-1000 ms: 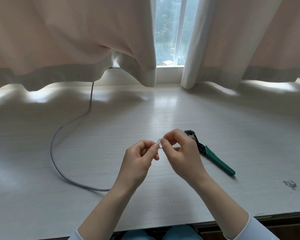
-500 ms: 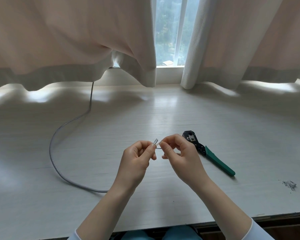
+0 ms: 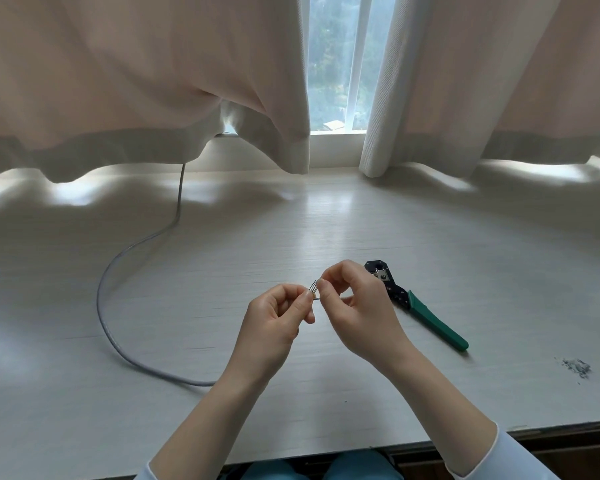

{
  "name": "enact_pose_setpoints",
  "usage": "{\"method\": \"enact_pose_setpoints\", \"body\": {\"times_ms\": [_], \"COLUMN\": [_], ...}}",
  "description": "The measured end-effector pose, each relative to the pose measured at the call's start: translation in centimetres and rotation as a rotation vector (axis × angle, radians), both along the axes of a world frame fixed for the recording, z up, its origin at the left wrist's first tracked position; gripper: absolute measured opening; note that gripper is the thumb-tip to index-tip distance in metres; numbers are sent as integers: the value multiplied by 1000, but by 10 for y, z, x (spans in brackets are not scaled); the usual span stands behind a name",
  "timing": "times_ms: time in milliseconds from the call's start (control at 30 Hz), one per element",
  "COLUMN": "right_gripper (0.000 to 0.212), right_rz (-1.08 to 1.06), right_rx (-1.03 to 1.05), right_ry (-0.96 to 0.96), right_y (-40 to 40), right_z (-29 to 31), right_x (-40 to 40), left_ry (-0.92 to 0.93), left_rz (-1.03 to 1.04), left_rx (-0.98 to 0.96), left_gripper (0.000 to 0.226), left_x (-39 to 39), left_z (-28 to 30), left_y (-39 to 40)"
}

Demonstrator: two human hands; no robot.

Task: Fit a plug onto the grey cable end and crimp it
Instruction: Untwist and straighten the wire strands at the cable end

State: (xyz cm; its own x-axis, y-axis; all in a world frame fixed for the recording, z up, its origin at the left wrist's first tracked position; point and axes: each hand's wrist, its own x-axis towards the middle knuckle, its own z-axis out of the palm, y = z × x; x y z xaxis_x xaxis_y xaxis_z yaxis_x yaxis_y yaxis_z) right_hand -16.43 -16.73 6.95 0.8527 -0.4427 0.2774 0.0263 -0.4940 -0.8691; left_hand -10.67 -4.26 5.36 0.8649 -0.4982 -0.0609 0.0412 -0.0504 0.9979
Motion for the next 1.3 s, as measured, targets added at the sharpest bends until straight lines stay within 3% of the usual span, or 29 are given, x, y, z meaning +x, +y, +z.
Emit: {"method": "enact_pose_setpoints", "body": {"times_ms": [133,267,333,933,1133,1300], "right_gripper": [12,7,8,12,17,11], "right_rz": [22,127,150,81,24,14], "right_rx": [61,419,465,310,427,229], "right_ry": [16,55,86,49,97,74], "right_y": [0,-9,-12,2,2,3], "right_z": [1,4,2,-12,-7,-3], "right_x": [0,-3,-7,-10,-5,-5], "left_ry": [-8,-17,-14,71,63,47], "left_rz": [24,51,54,41,35,31], "left_rx": [18,37,40,-14,-8,5], "left_gripper": [16,17,17,22,18,19], "left_x": [0,0,1,1,0,-1], "left_z": [1,2,3,10,8,6], "left_y": [0,1,1,0,-1,-1]}}
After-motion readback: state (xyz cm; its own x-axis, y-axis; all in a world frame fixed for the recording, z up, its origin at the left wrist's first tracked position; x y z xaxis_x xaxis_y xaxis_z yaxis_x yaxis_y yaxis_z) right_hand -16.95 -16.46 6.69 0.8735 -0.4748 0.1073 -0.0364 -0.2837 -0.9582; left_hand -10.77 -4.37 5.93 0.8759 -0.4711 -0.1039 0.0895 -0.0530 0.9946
